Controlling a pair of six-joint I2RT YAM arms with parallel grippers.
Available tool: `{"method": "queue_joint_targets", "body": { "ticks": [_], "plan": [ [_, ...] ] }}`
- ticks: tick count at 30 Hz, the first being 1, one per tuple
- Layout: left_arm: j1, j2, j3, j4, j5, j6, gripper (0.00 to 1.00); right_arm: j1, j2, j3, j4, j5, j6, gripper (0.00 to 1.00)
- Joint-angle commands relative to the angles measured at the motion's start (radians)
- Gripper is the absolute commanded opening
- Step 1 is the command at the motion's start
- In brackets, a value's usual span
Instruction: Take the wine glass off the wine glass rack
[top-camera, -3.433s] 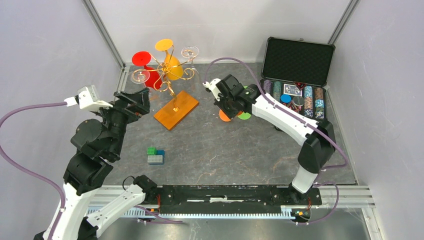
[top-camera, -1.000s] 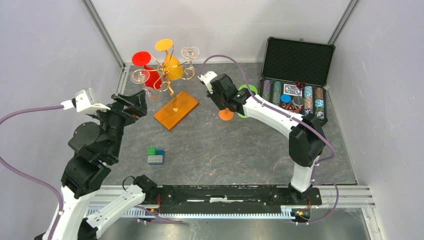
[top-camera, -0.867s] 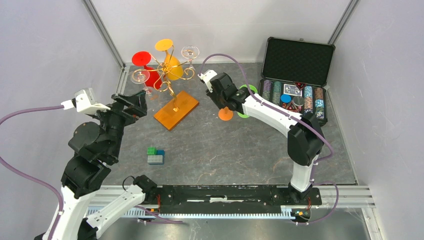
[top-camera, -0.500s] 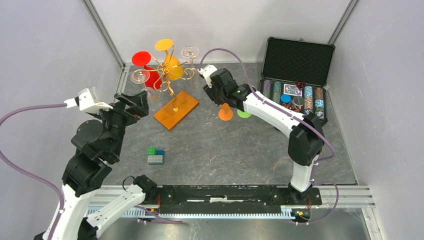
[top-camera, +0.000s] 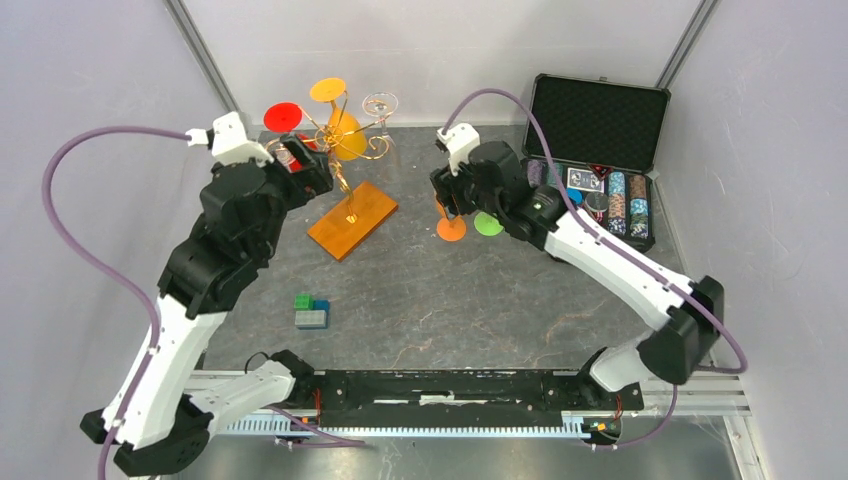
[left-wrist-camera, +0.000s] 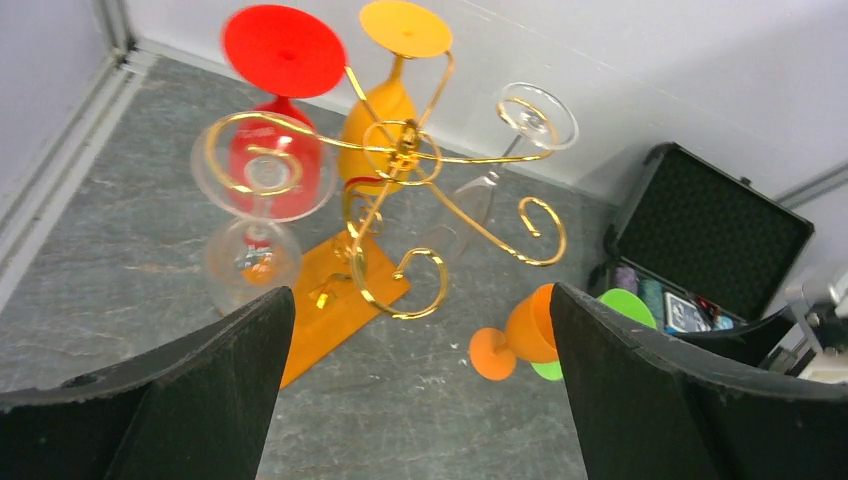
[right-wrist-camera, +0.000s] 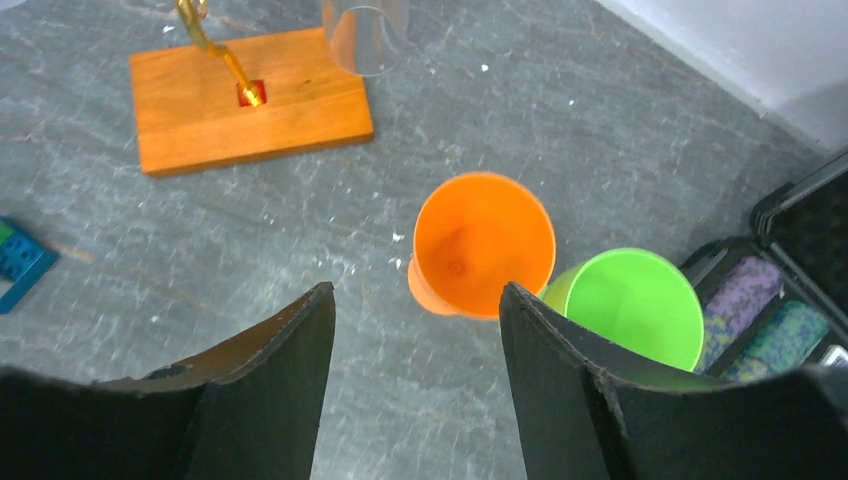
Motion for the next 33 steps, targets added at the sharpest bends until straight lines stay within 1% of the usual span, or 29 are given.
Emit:
{"method": "queue_joint_targets", "body": {
  "ticks": [1,3,4,5,7,10,18,20,21,23,27,28,33],
  "plan": [
    [0.062,0.081,0.089,0.013,0.136,-0.045,1.00,-0.005,-0.109,-0.117,0.070,-0.070,0.059,0.68],
    [0.158,0.116,0.116,0.010,0.283,-0.074,1.00,-0.004,-0.155,-0.161,0.091,-0.092,0.068,0.69],
    [0.229,0.131,0.118,0.015,0.385,-0.099,1.00,-0.003,-0.174,-0.180,0.104,-0.100,0.073,0.69],
    [0.284,0.142,0.119,0.020,0.454,-0.118,1.00,-0.005,-0.195,-0.201,0.116,-0.112,0.074,0.70],
    [0.366,0.147,0.123,0.020,0.533,-0.144,1.00,-0.004,-0.229,-0.232,0.126,-0.123,0.076,0.70],
    [0.411,0.133,0.128,0.019,0.539,-0.143,1.00,-0.005,-0.269,-0.272,0.138,-0.127,0.076,0.71],
    [0.584,0.154,0.190,-0.067,0.569,-0.096,1.00,-0.005,-0.318,-0.346,0.169,-0.156,0.091,0.71],
    [0.644,0.174,0.201,-0.091,0.586,-0.077,1.00,-0.005,-0.328,-0.364,0.180,-0.156,0.097,0.71],
    [0.669,0.185,0.202,-0.098,0.601,-0.073,1.00,-0.006,-0.334,-0.373,0.185,-0.186,0.099,0.71],
    [0.719,0.210,0.189,-0.099,0.661,-0.071,0.97,-0.005,-0.346,-0.388,0.194,-0.196,0.100,0.71],
    [0.795,0.233,0.133,-0.057,0.794,-0.102,0.84,-0.005,-0.364,-0.407,0.201,-0.200,0.097,0.71],
    [0.810,0.234,0.116,-0.041,0.825,-0.112,0.82,-0.005,-0.367,-0.410,0.201,-0.202,0.097,0.71],
    [0.839,0.241,0.078,-0.006,0.897,-0.136,0.70,-0.005,-0.377,-0.426,0.216,-0.220,0.101,0.70]
  ]
}}
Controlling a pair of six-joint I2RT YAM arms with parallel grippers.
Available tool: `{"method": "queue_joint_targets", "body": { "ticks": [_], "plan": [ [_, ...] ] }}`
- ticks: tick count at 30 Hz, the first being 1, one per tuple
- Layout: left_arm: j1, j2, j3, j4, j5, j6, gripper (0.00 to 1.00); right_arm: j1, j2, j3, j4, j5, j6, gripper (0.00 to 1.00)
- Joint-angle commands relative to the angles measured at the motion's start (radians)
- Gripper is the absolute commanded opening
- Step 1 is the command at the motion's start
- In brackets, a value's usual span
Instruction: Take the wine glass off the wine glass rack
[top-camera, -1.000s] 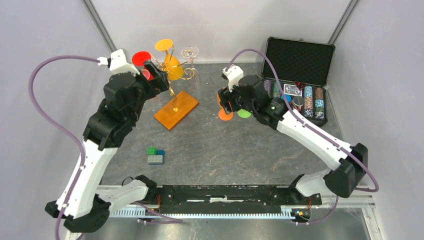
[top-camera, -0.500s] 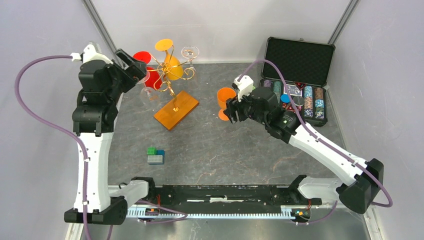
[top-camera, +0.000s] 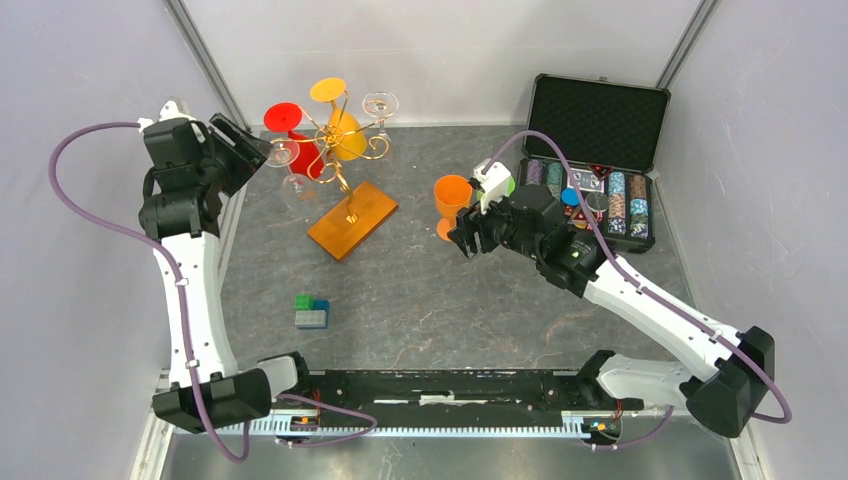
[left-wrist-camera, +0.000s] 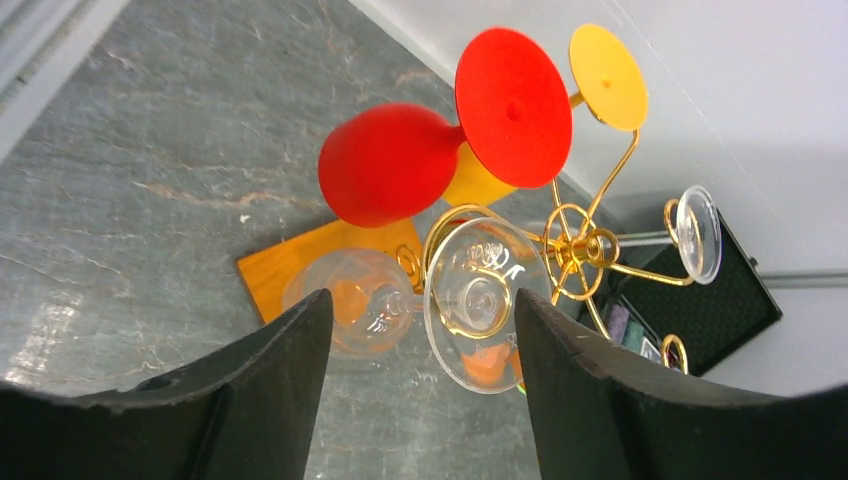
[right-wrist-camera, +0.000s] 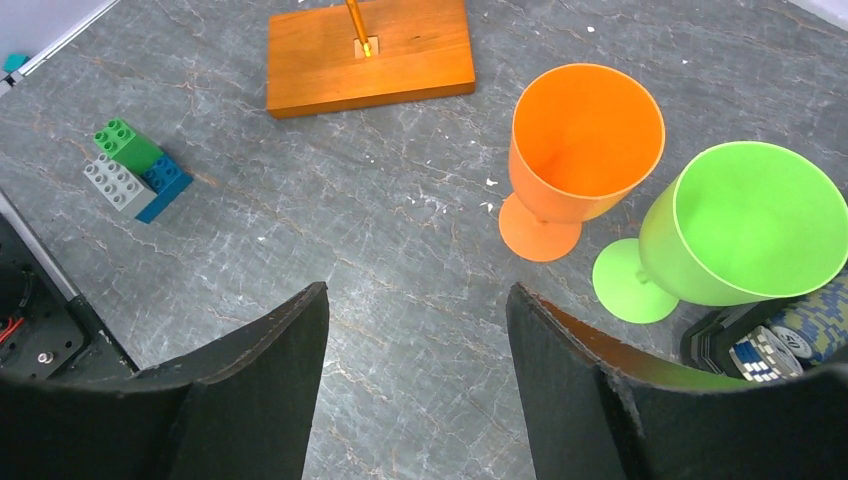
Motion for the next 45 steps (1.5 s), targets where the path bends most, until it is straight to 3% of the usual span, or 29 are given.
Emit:
{"method": "queue_joint_targets", "body": {
  "ticks": [1,34,45],
  "plan": [
    [0.022,-0.009,-0.017,0.063,0.124,-0.033,0.68,-0.005,-0.031,-0.013,0.059,-0.028,0.009,0.71],
    [0.036,-0.056,-0.115,0.093,0.155,-0.045,0.29,-0.004,-0.044,-0.045,0.099,-0.013,0.027,0.70],
    [0.037,-0.064,-0.138,0.178,0.203,-0.146,0.15,-0.004,-0.043,-0.046,0.100,-0.008,0.026,0.70]
  ]
}}
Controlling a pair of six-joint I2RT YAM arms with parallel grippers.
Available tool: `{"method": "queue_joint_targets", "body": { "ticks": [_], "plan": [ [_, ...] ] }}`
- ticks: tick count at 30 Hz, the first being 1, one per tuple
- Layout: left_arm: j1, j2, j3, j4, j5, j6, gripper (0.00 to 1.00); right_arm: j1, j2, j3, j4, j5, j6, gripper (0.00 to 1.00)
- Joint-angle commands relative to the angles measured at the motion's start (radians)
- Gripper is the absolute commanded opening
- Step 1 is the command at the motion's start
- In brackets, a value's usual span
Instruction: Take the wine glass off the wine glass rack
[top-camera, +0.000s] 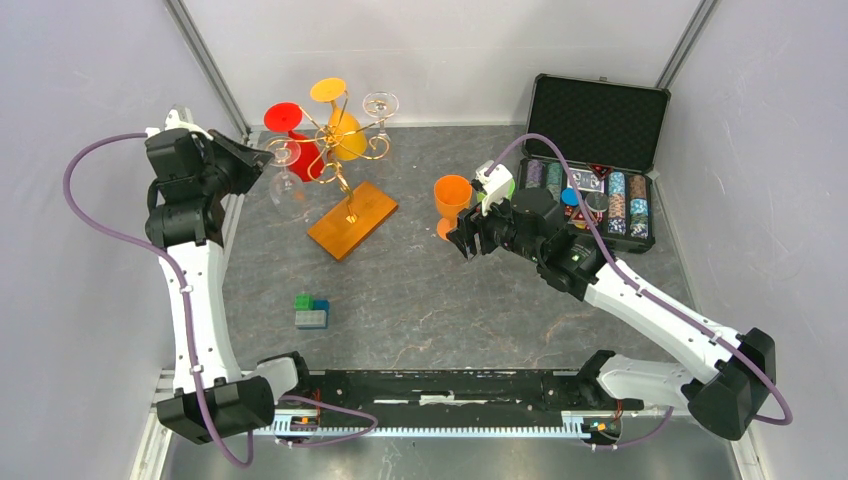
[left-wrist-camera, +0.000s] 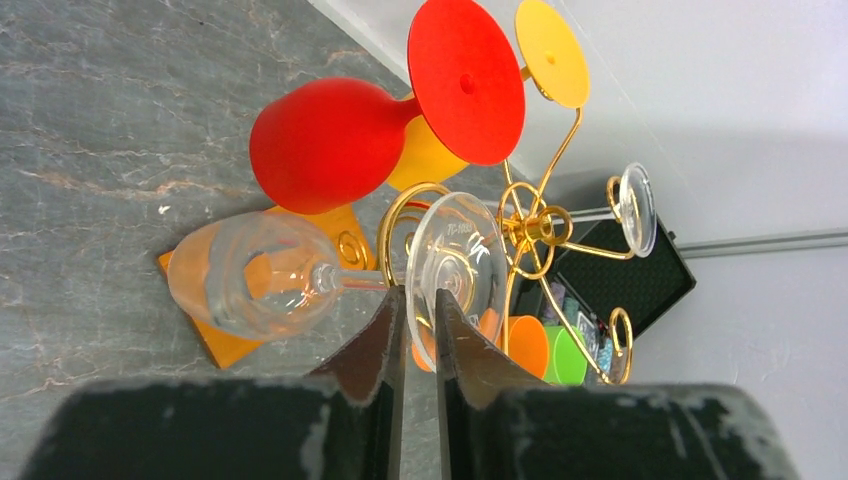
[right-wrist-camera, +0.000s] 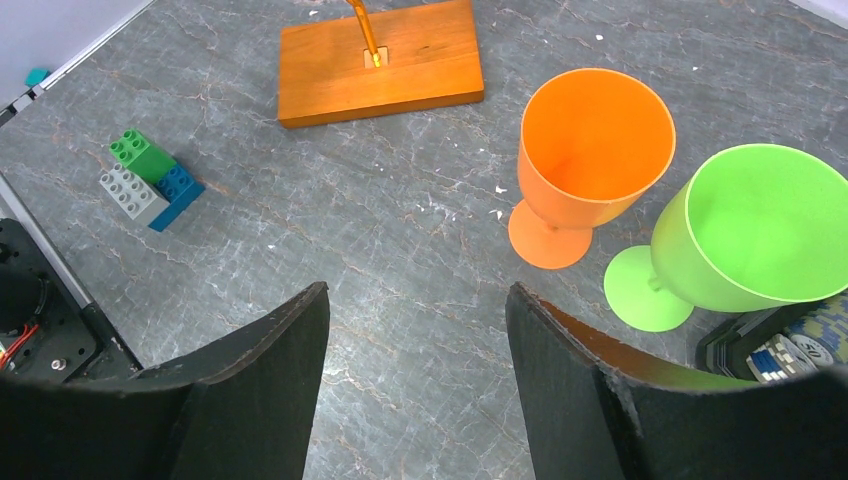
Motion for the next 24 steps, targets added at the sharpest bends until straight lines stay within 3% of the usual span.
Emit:
{"method": "queue_joint_targets", "body": {
  "ticks": [1,12,21,24],
  "plan": [
    [0.006,-0.021,-0.020,0.073,0.050,-0.081,0.13,-0.005,-0.025,-0.006,0.044,0.010,0.007,0.70],
    [0.006,-0.041,-0.108,0.235,0.095,-0.250,0.02,-0.004,-0.024,-0.016,0.044,0.020,0.004,0.70],
    [0.006,-0.069,-0.116,0.212,0.053,-0.261,0.03,-0.005,-0.021,-0.019,0.045,0.024,0.004,0.70],
    [0.006,-0.080,-0.109,0.180,0.018,-0.240,0.09,-0.005,-0.020,-0.021,0.048,0.022,0.005,0.70]
  ]
}}
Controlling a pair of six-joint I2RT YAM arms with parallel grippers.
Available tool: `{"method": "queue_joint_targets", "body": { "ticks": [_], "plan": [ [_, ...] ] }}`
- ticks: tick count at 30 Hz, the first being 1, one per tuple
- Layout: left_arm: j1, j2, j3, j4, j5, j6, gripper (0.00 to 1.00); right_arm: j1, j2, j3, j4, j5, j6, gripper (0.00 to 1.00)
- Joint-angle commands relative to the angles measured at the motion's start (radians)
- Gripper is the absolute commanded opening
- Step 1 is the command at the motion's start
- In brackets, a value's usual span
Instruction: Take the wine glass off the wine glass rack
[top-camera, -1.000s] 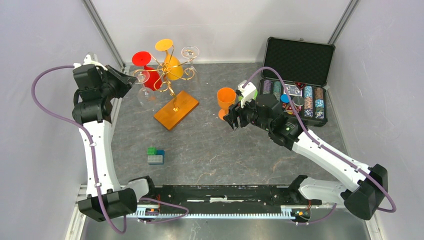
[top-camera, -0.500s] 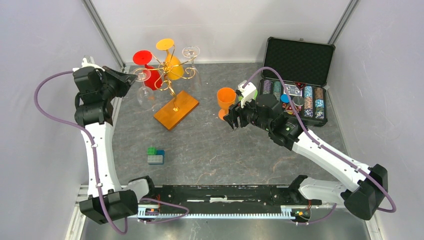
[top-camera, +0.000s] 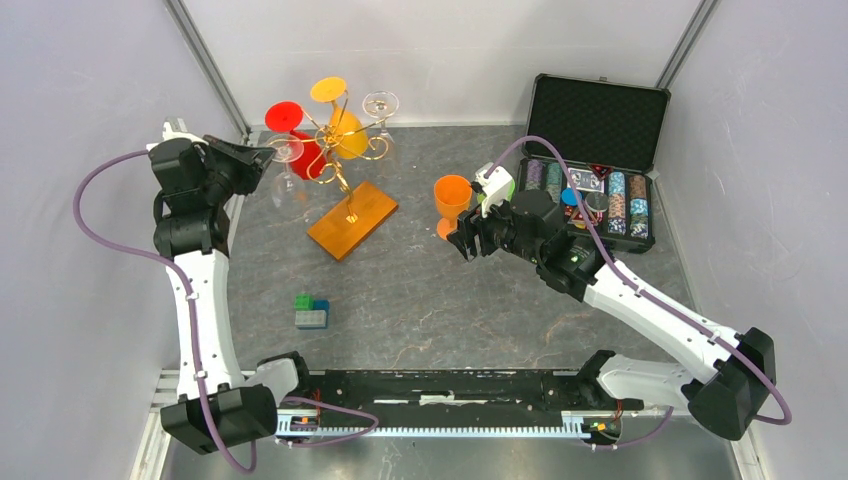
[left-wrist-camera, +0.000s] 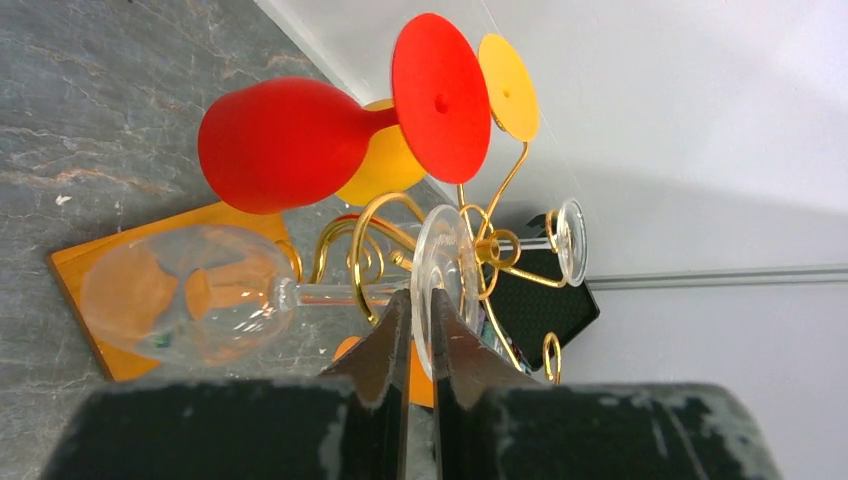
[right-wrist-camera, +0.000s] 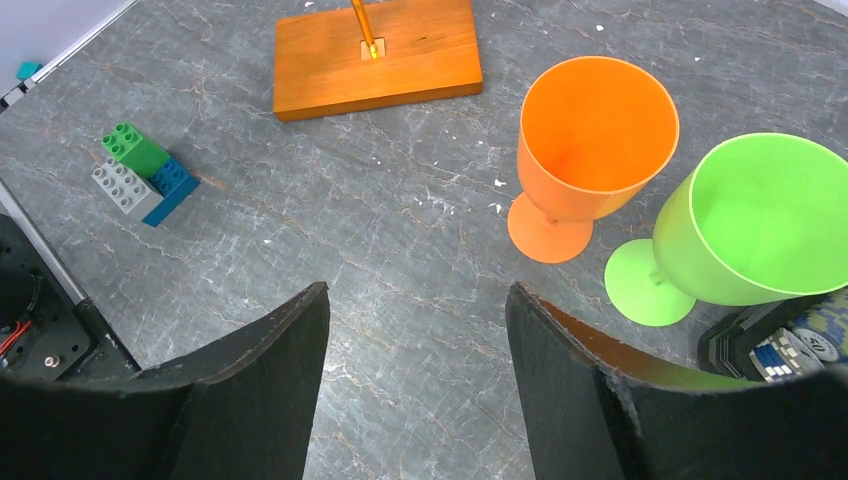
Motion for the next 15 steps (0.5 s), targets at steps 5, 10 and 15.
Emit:
{"method": "queue_joint_targets", "body": {
  "ticks": [5,10,15],
  "plan": [
    [-0.004,-0.035,0.021,-0.023,-0.052,0.023,0.17,-0.005,-0.020,-0.008,0.044,0.012,0.007,0.70],
    [-0.004,-0.031,0.005,0.006,-0.040,0.006,0.17,-0.005,-0.024,-0.012,0.045,0.016,0.007,0.70],
    [-0.003,-0.032,-0.017,0.073,-0.017,-0.051,0.12,-0.005,-0.023,-0.017,0.045,0.020,0.007,0.70]
  ]
}}
